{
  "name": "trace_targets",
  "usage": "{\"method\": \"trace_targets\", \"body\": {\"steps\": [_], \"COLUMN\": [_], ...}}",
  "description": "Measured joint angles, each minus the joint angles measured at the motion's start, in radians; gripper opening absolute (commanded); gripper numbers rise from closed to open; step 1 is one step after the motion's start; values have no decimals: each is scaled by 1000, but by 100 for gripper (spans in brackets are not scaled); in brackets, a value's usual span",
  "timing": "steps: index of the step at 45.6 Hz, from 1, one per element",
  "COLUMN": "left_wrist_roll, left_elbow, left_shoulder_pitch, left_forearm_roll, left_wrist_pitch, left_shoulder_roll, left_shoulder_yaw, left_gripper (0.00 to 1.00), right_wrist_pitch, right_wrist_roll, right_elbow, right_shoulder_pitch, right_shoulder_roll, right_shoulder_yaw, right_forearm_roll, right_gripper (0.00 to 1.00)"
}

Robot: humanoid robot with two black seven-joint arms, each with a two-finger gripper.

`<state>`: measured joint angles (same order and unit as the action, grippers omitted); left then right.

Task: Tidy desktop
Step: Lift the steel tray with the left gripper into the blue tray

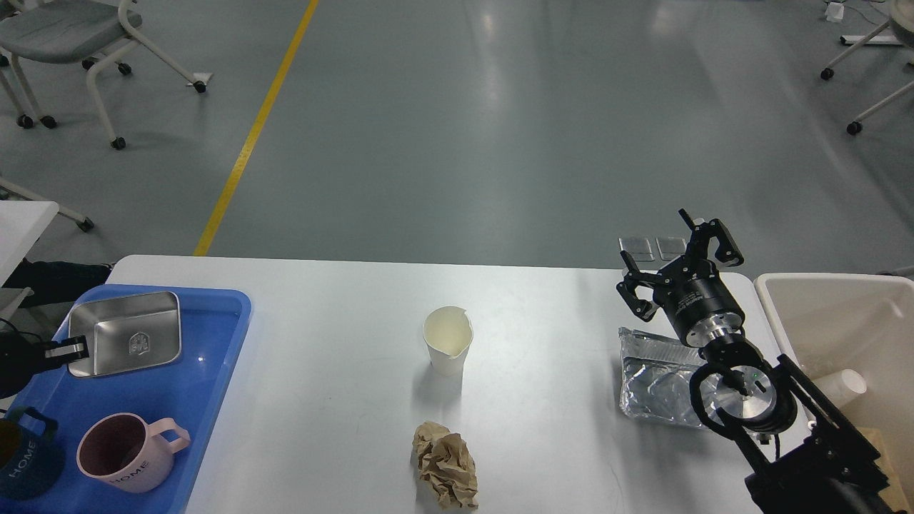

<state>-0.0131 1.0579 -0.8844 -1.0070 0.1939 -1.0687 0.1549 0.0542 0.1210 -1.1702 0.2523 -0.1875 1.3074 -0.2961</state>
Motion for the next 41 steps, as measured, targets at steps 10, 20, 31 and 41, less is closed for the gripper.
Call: {"method": "trace_targets", "body": {"steps": [10,20,31,41], "left_wrist_roll": [-26,-46,-45,-47], "left_elbow": [-178,-279,-336,-342], "left_shoulder_pitch": [62,108,116,118], "left_forearm_roll": [49,80,95,111], "left_wrist_pitch": [-7,-8,-11,-11], "left_shoulder_roll": [81,191,256,271], "left_shoulder_yaw": [0,-2,-1,-8], "left_gripper": [0,0,10,86], "right_wrist_pitch": [0,0,0,0], "right_wrist_roll": [0,0,0,0], "right_elbow": [1,1,-1,-2], "right_shoulder_pitch": [0,1,-7,-7], "right_shoulder_roll": [6,7,4,8], "right_shoulder_yaw": [0,0,0,3], "right_forearm_roll": [0,0,0,0], "right_gripper": [100,100,100,100]}}
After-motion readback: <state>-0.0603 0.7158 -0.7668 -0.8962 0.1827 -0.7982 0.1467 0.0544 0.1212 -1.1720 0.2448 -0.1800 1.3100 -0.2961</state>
